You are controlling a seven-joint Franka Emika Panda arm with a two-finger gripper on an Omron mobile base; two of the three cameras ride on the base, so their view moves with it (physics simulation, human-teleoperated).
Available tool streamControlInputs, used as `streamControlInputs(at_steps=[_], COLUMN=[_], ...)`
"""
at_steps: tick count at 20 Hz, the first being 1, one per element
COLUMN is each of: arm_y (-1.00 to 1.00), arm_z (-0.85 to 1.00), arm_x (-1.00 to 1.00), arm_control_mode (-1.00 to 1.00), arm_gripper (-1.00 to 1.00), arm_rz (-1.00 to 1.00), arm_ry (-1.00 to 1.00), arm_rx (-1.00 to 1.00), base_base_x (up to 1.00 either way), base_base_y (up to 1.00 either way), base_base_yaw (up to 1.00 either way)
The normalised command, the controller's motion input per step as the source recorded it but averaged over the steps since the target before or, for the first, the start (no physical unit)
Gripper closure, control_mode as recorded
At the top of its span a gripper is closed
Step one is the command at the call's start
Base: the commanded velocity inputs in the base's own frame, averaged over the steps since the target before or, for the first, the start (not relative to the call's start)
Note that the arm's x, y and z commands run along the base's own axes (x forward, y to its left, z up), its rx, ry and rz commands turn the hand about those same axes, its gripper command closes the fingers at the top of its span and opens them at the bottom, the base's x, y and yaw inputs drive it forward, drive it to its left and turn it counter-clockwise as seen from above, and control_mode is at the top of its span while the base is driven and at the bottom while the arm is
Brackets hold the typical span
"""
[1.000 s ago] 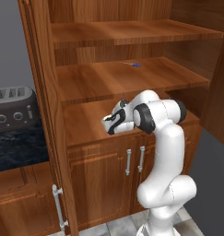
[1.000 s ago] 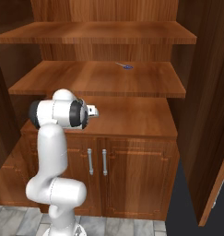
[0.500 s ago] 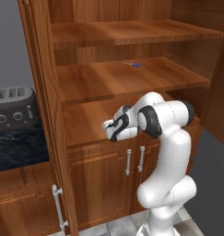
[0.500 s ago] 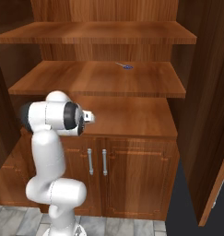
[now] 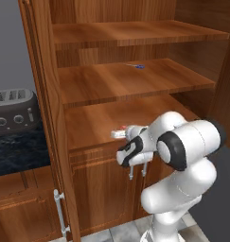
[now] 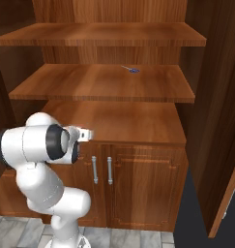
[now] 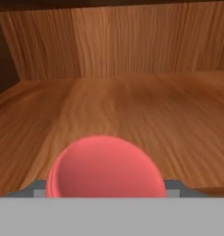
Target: Pick the avocado and bread from the counter and place them on the plate. Then pick the jam from the cabinet and place it next to the plate. Lastly close the cabinet door.
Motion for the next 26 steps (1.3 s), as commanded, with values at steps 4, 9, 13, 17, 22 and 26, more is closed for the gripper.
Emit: streamControlInputs(at_steps=[4, 9, 13, 17, 22, 26], arm_y=[-0.42, -0.44, -0.35, -0.32, -0.24, -0.17], arm_z=[1.0, 0.99, 0.73, 0.14, 0.0, 0.0], arm_x=[-1.0, -1.0, -1.0, -1.0, -1.0, -0.95], arm_control_mode=[-1.0, -1.0, -1.0, -1.0, -1.0, -1.0], arm_gripper=[1.0, 1.0, 1.0, 1.0, 1.0, 1.0], arm_rz=[-0.05, -0.05, -0.1, -0.11, -0.12, -0.09], arm_ry=[-0.27, -0.12, 0.06, 0.28, 0.44, 0.42], arm_rx=[0.01, 0.0, 0.0, -0.01, -0.07, -0.05], base_base_x=[0.0, 0.0, 0.0, 0.0, 0.0, 0.0], base_base_y=[0.0, 0.0, 0.0, 0.0, 0.0, 0.0], base_base_yaw=[0.0, 0.0, 0.0, 0.0, 0.0, 0.0])
